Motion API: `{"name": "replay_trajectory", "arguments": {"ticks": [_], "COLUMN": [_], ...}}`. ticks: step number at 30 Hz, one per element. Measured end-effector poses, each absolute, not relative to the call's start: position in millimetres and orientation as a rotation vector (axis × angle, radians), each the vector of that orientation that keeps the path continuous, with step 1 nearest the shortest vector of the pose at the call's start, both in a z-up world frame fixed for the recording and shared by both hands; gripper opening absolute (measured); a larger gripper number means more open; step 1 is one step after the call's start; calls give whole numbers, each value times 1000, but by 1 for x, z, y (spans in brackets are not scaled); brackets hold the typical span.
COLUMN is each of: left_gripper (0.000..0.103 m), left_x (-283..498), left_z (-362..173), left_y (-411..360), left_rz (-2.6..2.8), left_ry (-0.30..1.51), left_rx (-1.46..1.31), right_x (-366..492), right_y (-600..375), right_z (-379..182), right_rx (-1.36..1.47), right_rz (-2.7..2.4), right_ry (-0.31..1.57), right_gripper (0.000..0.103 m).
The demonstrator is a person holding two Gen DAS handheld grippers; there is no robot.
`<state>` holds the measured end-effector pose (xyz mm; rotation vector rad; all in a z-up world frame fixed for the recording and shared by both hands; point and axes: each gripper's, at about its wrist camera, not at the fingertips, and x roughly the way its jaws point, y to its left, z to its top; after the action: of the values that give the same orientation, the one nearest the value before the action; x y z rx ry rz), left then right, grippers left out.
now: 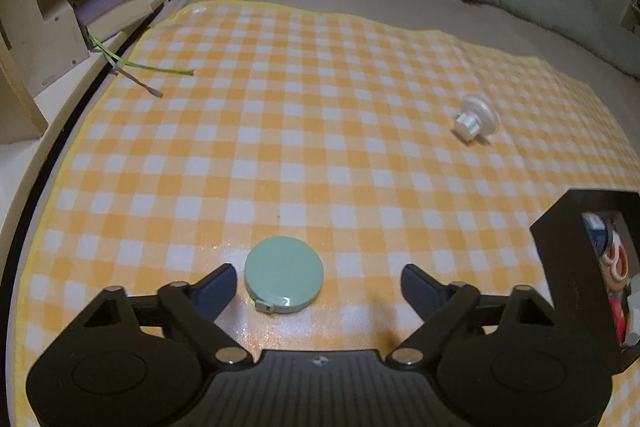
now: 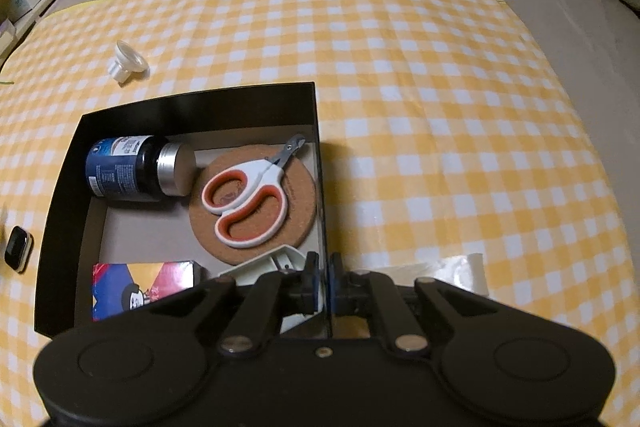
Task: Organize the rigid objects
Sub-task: 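Withdraw the left tool and lower it onto the mint-green round tin, then grasp the green tin with the left tool and release it inside the box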
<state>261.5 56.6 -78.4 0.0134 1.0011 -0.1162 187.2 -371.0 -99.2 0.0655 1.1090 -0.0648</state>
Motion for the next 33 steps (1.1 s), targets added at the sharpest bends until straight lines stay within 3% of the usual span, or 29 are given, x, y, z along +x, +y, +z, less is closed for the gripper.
{"name": "replay_trajectory", "arguments": {"ticks": [3,11,24,33], "left_gripper": [79,50,50,50], "left_x": [263,271,272,256], "left_z": [-84,-98,-92,-63], "left_y": [55,62,57,-12], "left_rz": [-112,-98,-108,-357], "left_ry": [1020,1033,1005,952], "left_rx": [43,62,33,-6], "right_x": [189,189,187,187], "right_y": [-368,-365,-366,-365], "right_z": [-99,-100,-100,-100], "right_rx": [57,48,41,43], "right_rz": [-65,-63,-60,-61], "right_ry": [1112,1113,1114,1114], "right_gripper": [10,13,13,12]}}
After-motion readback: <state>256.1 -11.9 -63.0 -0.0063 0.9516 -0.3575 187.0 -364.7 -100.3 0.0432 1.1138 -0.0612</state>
